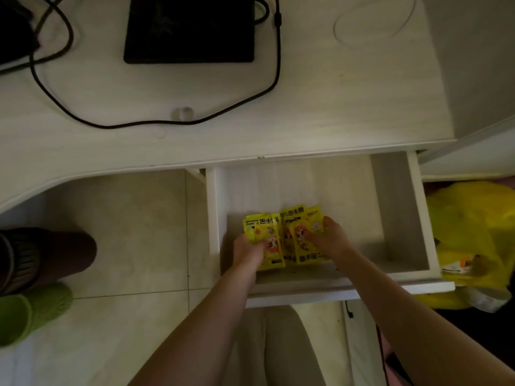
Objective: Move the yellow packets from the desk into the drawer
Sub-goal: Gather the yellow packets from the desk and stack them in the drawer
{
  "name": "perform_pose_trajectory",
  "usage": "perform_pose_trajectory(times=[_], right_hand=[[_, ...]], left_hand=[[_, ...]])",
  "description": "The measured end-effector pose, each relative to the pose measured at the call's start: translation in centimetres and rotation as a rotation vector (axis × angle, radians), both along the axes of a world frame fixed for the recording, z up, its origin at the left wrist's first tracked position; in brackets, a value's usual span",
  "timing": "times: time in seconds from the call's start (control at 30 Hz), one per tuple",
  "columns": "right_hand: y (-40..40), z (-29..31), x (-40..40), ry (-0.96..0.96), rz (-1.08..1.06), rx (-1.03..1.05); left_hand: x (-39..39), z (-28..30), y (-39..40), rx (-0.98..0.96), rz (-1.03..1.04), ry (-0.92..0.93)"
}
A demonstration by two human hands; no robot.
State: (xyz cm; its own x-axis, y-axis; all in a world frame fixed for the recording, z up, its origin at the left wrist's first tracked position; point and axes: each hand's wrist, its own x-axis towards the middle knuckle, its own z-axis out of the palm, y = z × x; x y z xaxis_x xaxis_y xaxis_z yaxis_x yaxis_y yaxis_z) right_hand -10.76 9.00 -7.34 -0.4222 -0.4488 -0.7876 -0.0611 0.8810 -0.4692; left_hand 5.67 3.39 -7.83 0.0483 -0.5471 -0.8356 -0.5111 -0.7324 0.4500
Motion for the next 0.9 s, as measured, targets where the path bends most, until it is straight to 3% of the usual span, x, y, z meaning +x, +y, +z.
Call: perform_pose_trajectory(times=[0.4,0.63,0.77,0.9], right_hand=[[0.8,-0.4,-1.3,0.099,0.158,0.074],[1.2,2.1,-2.2,0.125,0.206,0.129],[1.3,4.8,-2.2,0.187,0.280,0.084],[0.9,7.8,-0.6,0.250,0.377,-0.004]], left_hand=[[1.1,-1.2,-0.4,0.018,-0.114,-0.172],[1.8,1.3,-0.5,0.025,-0.215,-0.295],[2.0,4.6,-0.5,0.016,-0.254,-0.206],[2.8,8.3,-0.1,-0.158,-0.266,-0.058]])
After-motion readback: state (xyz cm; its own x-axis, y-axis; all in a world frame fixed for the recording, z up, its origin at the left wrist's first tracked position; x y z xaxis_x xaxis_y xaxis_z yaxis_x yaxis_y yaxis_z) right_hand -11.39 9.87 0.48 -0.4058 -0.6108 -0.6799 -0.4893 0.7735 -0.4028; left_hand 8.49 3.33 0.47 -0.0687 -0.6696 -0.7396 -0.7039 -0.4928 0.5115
